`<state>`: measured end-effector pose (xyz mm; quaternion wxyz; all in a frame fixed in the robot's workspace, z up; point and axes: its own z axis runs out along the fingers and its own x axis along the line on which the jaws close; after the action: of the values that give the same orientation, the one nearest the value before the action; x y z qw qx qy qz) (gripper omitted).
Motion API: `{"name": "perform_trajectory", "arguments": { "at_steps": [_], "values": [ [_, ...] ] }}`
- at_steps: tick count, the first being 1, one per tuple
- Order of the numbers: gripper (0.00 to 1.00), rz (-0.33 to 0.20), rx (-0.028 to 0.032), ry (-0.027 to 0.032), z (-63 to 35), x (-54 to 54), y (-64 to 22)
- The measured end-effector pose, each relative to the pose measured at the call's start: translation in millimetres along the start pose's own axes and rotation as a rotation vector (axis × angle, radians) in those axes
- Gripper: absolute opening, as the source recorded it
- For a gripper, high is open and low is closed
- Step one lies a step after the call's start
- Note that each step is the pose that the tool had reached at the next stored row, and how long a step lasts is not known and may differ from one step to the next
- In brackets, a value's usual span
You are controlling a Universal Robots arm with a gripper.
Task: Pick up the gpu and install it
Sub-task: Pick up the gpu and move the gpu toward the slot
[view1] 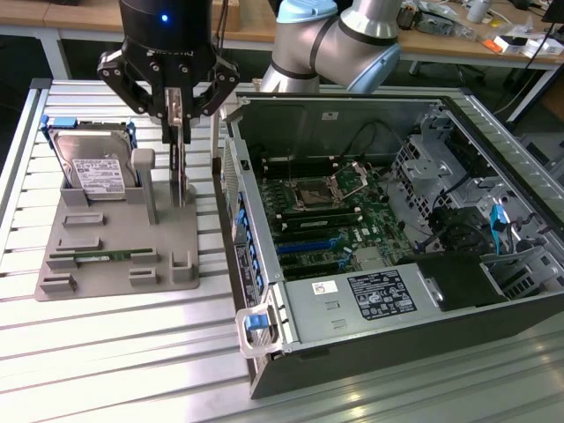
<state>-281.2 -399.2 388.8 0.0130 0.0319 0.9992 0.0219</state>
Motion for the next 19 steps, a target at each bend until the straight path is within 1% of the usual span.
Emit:
{"name": "perform_trajectory", "arguments": {
  "at_steps": [3,4,19],
  "values": [
    [0.27,0.000,0.0001,0.0001,-1.8,0.0,0.1],
    [0.27,0.000,0.0000,0.0001,-5.0,-0.1,0.2],
    [0.27,0.000,0.0000,0.0001,-13.5,-0.3,0.6]
  ]
}}
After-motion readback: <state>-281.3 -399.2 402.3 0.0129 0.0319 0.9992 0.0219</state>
